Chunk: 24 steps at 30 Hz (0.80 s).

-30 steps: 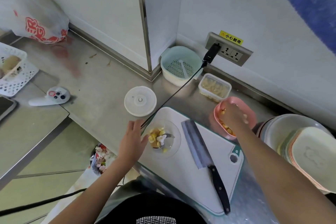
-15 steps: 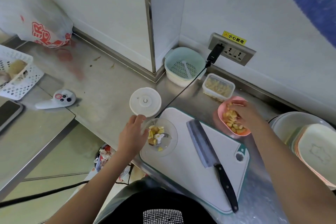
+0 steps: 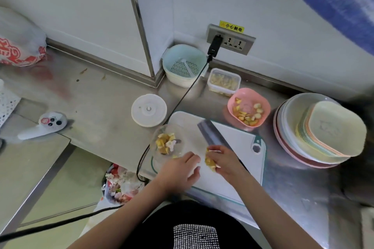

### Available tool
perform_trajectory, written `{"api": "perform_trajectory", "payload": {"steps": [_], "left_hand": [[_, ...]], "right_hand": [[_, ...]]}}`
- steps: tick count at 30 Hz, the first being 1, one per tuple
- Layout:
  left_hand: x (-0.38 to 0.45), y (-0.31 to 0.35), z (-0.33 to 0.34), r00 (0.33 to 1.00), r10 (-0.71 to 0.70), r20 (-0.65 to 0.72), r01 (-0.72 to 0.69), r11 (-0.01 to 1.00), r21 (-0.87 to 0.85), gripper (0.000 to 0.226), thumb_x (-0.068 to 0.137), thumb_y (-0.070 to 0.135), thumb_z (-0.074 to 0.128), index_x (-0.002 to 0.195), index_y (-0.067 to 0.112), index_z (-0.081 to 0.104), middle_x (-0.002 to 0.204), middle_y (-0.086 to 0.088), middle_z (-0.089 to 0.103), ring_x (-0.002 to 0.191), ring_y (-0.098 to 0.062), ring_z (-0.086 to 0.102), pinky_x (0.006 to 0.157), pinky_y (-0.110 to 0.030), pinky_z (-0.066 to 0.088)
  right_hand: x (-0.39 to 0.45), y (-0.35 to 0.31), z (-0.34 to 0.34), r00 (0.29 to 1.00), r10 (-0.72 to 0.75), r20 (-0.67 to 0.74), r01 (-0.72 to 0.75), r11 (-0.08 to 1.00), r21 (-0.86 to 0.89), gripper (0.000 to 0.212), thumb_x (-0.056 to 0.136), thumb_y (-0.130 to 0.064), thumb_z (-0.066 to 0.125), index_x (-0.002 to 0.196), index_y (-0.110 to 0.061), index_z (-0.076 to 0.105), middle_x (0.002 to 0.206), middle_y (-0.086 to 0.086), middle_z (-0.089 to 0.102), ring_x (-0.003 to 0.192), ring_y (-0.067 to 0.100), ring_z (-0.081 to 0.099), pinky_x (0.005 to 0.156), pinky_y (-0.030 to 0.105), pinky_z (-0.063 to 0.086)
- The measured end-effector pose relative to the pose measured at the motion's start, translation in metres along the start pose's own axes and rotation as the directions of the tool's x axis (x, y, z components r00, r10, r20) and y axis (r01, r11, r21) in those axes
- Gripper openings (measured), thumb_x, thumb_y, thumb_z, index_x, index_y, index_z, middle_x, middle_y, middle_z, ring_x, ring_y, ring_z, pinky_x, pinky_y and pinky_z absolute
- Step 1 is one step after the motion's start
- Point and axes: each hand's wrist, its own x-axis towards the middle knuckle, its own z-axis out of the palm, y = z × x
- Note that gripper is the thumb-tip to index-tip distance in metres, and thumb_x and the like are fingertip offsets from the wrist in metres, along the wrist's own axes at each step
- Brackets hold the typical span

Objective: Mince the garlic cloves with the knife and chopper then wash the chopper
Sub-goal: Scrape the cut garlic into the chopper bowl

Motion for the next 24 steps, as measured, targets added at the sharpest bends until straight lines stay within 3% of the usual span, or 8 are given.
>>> {"api": "perform_trajectory", "payload": {"steps": [1,3,5,7,9,13,19,24], "left_hand": [[-0.004,0.002,0.005,0.995,-0.078,0.066,0.078,0.997,0.005,0.017,0.084,0.030,0.048,0.095,0.019,0.053,0.085,0.000,0.059,0.052,-0.023,0.056,0.040,-0.028,0.044],[-0.008,0.005,0.015,0.927,-0.308,0.213,0.304,0.951,0.049,0.032,0.093,0.032,0.044,0.117,0.014,0.054,0.109,-0.005,0.060,0.078,-0.030,0.065,0.061,-0.037,0.052],[-0.008,0.012,0.021,0.818,-0.476,0.324,0.466,0.877,0.112,0.046,0.099,0.031,0.040,0.142,0.013,0.036,0.134,-0.006,0.051,0.107,-0.031,0.060,0.085,-0.040,0.048],[-0.011,0.021,0.031,0.771,-0.557,0.308,0.564,0.822,0.073,0.056,0.100,0.026,0.040,0.151,0.012,0.020,0.140,-0.008,0.048,0.117,-0.028,0.055,0.094,-0.036,0.042],[-0.014,0.029,0.040,0.758,-0.605,0.246,0.627,0.779,-0.016,0.058,0.099,0.018,0.043,0.151,0.009,0.018,0.139,-0.011,0.048,0.121,-0.026,0.052,0.097,-0.033,0.039],[-0.020,0.031,0.054,0.731,-0.672,0.119,0.680,0.702,-0.213,0.056,0.092,0.011,0.058,0.143,0.010,0.035,0.132,-0.009,0.048,0.112,-0.025,0.056,0.094,-0.033,0.045],[-0.017,0.030,0.065,0.700,-0.713,0.040,0.695,0.667,-0.268,0.044,0.083,0.011,0.069,0.124,0.011,0.053,0.118,-0.006,0.052,0.102,-0.026,0.057,0.090,-0.037,0.048],[-0.019,0.036,0.070,0.665,-0.747,-0.009,0.719,0.643,-0.262,0.043,0.082,0.014,0.071,0.118,0.006,0.049,0.115,-0.008,0.048,0.095,-0.027,0.056,0.081,-0.036,0.049]], "right_hand": [[0.000,0.006,0.003,0.999,-0.021,-0.036,0.021,1.000,-0.001,0.019,0.085,0.005,0.061,0.097,-0.010,0.060,0.079,0.009,0.061,0.062,0.019,0.056,0.058,0.026,0.043],[0.003,0.016,0.009,0.995,-0.042,-0.086,0.040,0.999,-0.024,0.019,0.084,0.000,0.064,0.098,-0.012,0.061,0.087,0.008,0.064,0.069,0.020,0.060,0.063,0.030,0.047],[0.005,0.024,0.014,0.994,-0.043,-0.099,0.039,0.998,-0.046,0.018,0.084,-0.003,0.064,0.097,-0.015,0.061,0.094,0.007,0.066,0.077,0.021,0.063,0.069,0.031,0.051],[0.008,0.030,0.016,0.994,-0.069,-0.087,0.062,0.995,-0.077,0.019,0.084,-0.003,0.063,0.096,-0.017,0.063,0.099,0.009,0.068,0.084,0.023,0.065,0.073,0.032,0.053],[0.009,0.033,0.014,0.986,-0.141,-0.087,0.127,0.979,-0.157,0.017,0.084,-0.008,0.067,0.095,-0.021,0.064,0.099,0.006,0.069,0.089,0.022,0.067,0.077,0.034,0.054],[0.003,0.033,0.004,0.964,-0.253,-0.085,0.211,0.917,-0.338,0.014,0.088,-0.020,0.068,0.100,-0.026,0.063,0.097,-0.005,0.069,0.091,0.015,0.066,0.080,0.032,0.056],[-0.005,0.036,-0.013,0.936,-0.336,0.108,0.337,0.761,-0.554,0.045,0.088,0.005,0.052,0.123,-0.022,0.058,0.121,-0.006,0.063,0.112,0.009,0.058,0.097,0.028,0.048],[-0.013,0.037,-0.023,0.888,-0.441,0.131,0.409,0.627,-0.663,0.029,0.091,-0.002,0.055,0.113,-0.020,0.060,0.109,-0.008,0.061,0.101,0.008,0.056,0.091,0.026,0.048]]}}
